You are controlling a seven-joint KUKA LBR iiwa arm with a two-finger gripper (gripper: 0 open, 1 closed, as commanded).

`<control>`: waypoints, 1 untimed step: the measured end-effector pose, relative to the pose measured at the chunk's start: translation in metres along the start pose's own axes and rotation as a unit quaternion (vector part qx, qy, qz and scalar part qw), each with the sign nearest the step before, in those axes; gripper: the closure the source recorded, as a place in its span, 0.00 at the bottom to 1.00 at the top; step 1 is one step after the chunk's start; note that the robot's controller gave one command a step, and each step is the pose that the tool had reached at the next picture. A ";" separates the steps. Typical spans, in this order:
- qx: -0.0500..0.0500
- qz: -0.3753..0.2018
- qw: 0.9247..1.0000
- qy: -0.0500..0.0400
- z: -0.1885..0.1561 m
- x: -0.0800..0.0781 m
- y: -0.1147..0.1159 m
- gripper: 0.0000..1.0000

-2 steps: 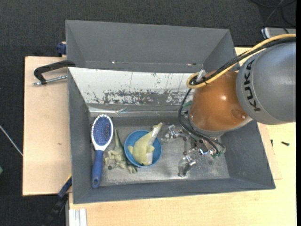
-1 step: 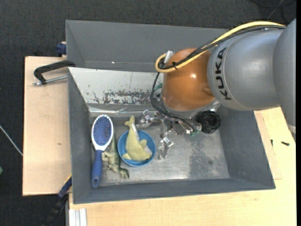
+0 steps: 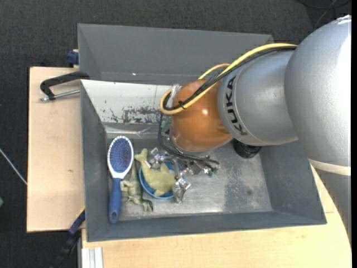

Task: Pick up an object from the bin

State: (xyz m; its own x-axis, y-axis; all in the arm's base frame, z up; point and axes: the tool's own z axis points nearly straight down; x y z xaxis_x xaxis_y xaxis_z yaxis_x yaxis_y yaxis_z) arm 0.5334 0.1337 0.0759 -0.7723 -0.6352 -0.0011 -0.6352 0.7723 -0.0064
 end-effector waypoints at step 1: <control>0.007 -0.138 0.990 0.001 -0.001 -0.011 0.032 0.00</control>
Offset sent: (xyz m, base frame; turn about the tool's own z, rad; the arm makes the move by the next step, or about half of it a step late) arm -0.0202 0.0408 -0.0059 -0.2876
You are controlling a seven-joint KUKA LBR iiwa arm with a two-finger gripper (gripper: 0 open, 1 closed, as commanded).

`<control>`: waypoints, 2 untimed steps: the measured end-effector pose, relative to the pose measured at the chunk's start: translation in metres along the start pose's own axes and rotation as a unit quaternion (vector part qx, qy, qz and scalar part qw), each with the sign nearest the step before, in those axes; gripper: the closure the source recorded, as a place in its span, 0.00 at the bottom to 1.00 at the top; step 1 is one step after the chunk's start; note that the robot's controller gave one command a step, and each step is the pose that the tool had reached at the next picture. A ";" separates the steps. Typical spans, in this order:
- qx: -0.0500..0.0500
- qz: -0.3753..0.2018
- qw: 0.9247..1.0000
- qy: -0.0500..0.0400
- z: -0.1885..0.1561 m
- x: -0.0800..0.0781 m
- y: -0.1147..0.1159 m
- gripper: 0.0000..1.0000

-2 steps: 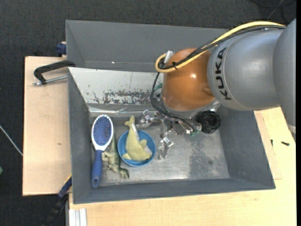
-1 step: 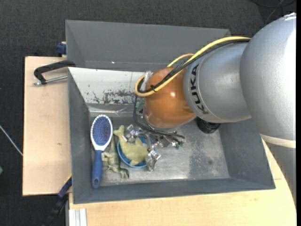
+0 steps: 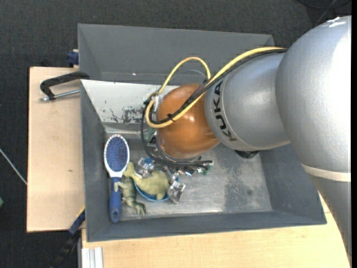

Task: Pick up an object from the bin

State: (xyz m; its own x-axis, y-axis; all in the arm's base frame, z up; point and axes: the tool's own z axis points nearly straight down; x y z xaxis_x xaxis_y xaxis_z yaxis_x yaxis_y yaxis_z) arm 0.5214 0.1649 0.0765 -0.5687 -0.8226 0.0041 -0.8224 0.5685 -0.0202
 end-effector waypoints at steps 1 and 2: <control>-0.005 -0.001 1.000 0.005 0.000 0.001 0.003 1.00; -0.007 0.002 1.000 -0.003 -0.025 0.002 0.000 1.00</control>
Offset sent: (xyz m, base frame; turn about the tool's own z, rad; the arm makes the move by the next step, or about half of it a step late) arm 0.0000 0.0000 0.0000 0.0000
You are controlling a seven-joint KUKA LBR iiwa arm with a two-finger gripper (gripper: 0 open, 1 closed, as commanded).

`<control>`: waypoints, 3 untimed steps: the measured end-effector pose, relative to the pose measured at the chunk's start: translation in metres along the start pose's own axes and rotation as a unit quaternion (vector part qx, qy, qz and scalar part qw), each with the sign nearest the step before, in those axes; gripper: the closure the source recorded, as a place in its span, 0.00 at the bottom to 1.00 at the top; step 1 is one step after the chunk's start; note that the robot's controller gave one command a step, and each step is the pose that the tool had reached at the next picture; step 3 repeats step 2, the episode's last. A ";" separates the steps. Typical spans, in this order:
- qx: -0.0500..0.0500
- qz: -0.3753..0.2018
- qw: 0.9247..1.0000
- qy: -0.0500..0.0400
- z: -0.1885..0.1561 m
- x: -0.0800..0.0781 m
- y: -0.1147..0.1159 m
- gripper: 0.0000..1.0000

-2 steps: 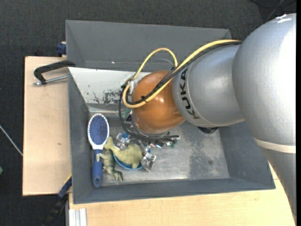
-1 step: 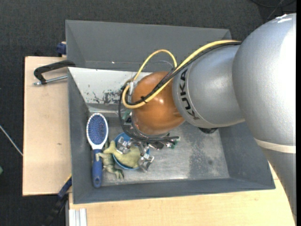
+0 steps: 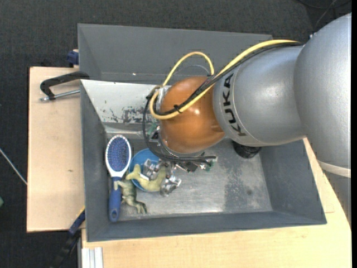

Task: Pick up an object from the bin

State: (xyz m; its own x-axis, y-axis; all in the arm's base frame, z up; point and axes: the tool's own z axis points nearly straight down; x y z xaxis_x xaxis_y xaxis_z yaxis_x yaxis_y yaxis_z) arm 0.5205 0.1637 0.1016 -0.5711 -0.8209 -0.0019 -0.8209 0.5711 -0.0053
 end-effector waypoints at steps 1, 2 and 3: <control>0.000 0.001 1.000 -0.003 -0.037 -0.003 -0.001 1.00; -0.001 0.001 1.000 -0.003 -0.064 -0.005 -0.001 1.00; -0.001 0.001 1.000 -0.003 -0.064 -0.005 -0.001 1.00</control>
Offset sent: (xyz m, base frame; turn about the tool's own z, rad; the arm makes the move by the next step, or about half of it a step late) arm 0.0002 0.0000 0.0341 0.0000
